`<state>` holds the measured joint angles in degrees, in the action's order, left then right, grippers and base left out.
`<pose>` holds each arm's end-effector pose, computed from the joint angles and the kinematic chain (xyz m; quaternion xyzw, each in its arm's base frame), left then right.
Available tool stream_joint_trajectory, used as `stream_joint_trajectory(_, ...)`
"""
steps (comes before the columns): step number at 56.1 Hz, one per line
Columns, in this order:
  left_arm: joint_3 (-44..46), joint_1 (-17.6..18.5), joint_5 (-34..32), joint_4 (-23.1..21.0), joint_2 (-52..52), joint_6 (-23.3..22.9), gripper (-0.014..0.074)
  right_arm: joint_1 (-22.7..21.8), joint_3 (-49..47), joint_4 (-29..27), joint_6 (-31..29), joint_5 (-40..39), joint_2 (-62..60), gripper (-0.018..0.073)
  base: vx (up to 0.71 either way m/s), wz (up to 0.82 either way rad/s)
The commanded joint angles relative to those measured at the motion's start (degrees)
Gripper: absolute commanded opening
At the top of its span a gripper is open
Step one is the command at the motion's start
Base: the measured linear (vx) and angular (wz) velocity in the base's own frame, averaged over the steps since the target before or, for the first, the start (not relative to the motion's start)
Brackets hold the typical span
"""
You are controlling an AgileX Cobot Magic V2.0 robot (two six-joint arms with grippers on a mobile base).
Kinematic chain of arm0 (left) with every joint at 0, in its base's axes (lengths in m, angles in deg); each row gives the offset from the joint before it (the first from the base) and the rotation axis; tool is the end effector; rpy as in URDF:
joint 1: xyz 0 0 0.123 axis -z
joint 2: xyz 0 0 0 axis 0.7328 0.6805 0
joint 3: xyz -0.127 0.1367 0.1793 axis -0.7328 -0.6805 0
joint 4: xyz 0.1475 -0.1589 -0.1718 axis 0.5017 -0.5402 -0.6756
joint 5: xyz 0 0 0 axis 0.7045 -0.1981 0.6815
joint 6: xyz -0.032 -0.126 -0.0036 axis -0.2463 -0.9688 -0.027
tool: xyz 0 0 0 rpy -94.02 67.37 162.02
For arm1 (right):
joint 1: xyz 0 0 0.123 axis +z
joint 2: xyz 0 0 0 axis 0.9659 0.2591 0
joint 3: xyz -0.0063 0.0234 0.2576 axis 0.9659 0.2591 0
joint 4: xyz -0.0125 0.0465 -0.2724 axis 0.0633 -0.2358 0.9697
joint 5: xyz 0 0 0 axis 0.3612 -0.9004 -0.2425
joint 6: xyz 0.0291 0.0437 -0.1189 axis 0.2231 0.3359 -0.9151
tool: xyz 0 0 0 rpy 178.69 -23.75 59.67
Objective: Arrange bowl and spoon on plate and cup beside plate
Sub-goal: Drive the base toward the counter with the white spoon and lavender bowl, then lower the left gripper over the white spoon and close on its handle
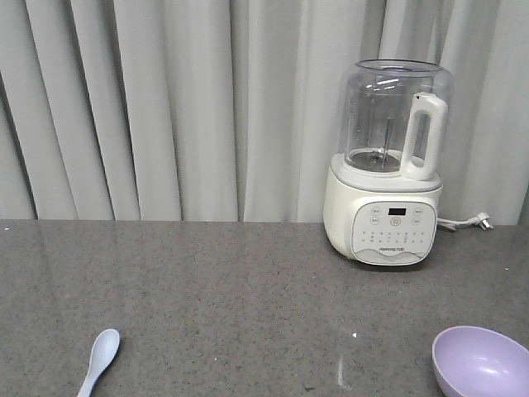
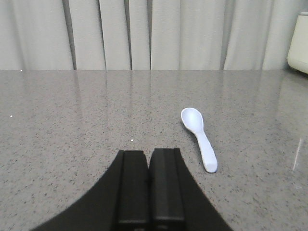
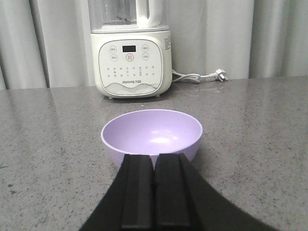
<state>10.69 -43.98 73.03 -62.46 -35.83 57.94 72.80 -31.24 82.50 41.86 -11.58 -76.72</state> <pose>0.1472 -0.0066 0.1898 -0.0003 0.7295 -0.0296 0.6833 0.1475 -0.0055 0.1914 0.0306 0.7207 0.0041 0.6926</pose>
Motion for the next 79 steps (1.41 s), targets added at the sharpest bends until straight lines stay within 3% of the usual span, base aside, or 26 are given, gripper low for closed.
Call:
stream_joint_trajectory(1, 1.54, 0.00, -4.79, -0.13, -0.39, -0.16, -0.0006, -0.37, 0.15, 0.56, -0.12, -4.77, -0.23, -0.0013, 0.19, -0.02)
stream_joint_trajectory(41, 1.63, 0.00, -5.70, -0.07, -0.39, -0.10, -0.0006, -0.37, 0.15, 0.56, -0.12, -5.69, -0.23, -0.0013, 0.04, -0.01)
stream_joint_trajectory(48, 2.80, 0.00, -13.76, -0.17, -0.39, -0.64, -0.0006, -0.37, -0.01, 0.53, -0.12, -14.36, -0.23, -0.0012, 0.00, 0.00)
stream_joint_trajectory(53, 4.24, -0.06, -24.78, -0.17, -0.39, -0.52, -0.0006, -0.37, -2.07, 0.53, -0.12, -21.71, -0.23, -0.0012, 0.00, 0.00)
stream_joint_trajectory(57, 8.80, -0.06, -27.09, -0.17, 0.14, -0.19, -0.0006, -0.37, -8.68, 0.53, -0.74, -20.07, 0.41, -0.0012, 0.00, 0.00)
stream_joint_trajectory(63, 21.27, -0.06, -23.78, -0.17, 5.37, 3.02, -0.0006, -0.37, -21.55, 0.86, -5.24, -14.16, 6.24, -0.0012, 0.00, 0.00)
stream_joint_trajectory(68, 33.79, -0.06, -18.89, -0.17, 14.02, 6.13, -0.0006, -0.37, -33.44, 0.86, -7.95, -10.62, 16.31, -0.0012, 0.00, 0.00)
stream_joint_trajectory(79, 55.71, -0.06, -9.90, -0.17, 37.76, 5.85, -0.0006, -0.37, -53.00, 0.53, -7.69, -9.93, 38.35, -0.0012, 0.00, 0.00)
